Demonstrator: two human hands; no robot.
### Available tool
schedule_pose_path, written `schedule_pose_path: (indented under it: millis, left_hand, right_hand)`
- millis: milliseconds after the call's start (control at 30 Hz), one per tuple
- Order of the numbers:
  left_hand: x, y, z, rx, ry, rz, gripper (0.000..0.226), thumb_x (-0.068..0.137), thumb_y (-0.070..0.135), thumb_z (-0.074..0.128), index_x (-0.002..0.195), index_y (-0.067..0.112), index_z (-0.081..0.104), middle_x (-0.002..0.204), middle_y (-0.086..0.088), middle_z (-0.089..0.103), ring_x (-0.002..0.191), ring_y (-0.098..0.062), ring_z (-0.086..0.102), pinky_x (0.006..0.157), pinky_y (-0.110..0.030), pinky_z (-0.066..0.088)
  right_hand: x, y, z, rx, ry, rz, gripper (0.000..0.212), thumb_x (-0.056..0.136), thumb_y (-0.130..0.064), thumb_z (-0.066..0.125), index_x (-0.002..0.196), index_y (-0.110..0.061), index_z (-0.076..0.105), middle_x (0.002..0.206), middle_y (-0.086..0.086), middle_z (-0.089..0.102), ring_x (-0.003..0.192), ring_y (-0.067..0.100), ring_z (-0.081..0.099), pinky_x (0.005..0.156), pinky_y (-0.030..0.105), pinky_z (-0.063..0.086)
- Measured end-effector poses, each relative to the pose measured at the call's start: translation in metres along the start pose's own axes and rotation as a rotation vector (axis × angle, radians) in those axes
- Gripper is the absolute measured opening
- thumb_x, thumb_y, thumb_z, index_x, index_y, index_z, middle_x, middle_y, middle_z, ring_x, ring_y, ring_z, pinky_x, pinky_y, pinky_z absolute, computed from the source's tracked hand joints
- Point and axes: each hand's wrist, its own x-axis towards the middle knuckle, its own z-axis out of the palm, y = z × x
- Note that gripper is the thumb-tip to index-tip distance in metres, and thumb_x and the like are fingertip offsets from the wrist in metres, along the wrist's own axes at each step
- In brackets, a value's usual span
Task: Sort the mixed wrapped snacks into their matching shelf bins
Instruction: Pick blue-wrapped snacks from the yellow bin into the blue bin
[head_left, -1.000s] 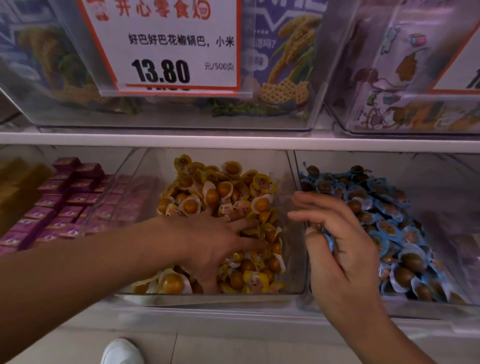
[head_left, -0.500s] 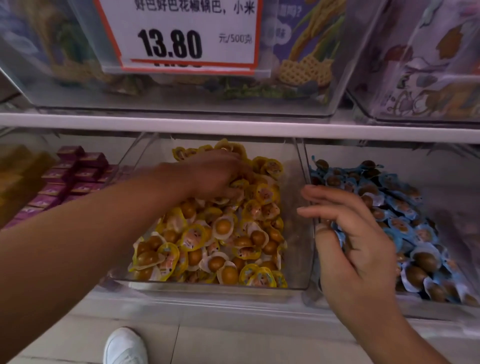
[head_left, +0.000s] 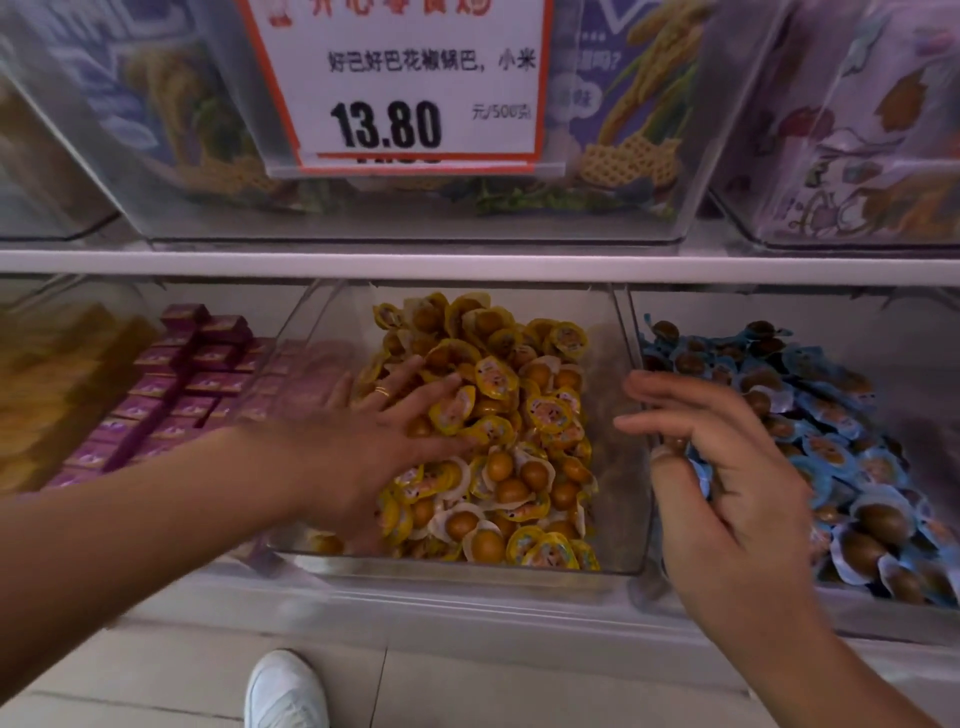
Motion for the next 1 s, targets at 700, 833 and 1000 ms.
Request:
schedule_pose_path:
  millis: [700, 833, 1000]
  left_hand:
    - [0.057, 0.027, -0.031, -0.535, 0.207, -0.21, 0.085, 0.073, 0.086, 0.05, 0.147, 0.057, 0.019, 0.16, -0.001, 0.014, 0.145, -0.041, 0.02, 0.115, -0.051, 0.025]
    - [0.014, 0.048, -0.036, -0.535, -0.05, 0.087, 0.088, 0.064, 0.099, 0.036, 0.142, 0.065, 0.015, 0.157, 0.016, 0.018, 0.145, -0.022, 0.028, 0.118, -0.044, 0.028]
    - [0.026, 0.011, -0.062, -0.494, 0.325, -0.005, 0.057, 0.086, 0.072, 0.04, 0.127, 0.039, 0.062, 0.12, 0.008, 0.063, 0.116, -0.017, 0.059, 0.095, -0.03, 0.047]
  right_hand:
    - [0.001, 0.0, -0.001, -0.023, 0.005, 0.019, 0.026, 0.085, -0.002, 0.053, 0.092, -0.018, 0.072, 0.12, -0.004, 0.063, 0.118, -0.002, 0.055, 0.096, 0.008, 0.039]
    - [0.001, -0.002, 0.0, 0.01, 0.01, 0.043, 0.027, 0.086, -0.004, 0.052, 0.093, -0.018, 0.073, 0.122, -0.008, 0.061, 0.119, 0.002, 0.056, 0.094, 0.009, 0.04]
    - [0.002, -0.006, 0.0, 0.032, 0.001, 0.064, 0.027, 0.085, -0.004, 0.051, 0.092, -0.018, 0.073, 0.123, -0.01, 0.061, 0.119, -0.001, 0.054, 0.094, 0.006, 0.039]
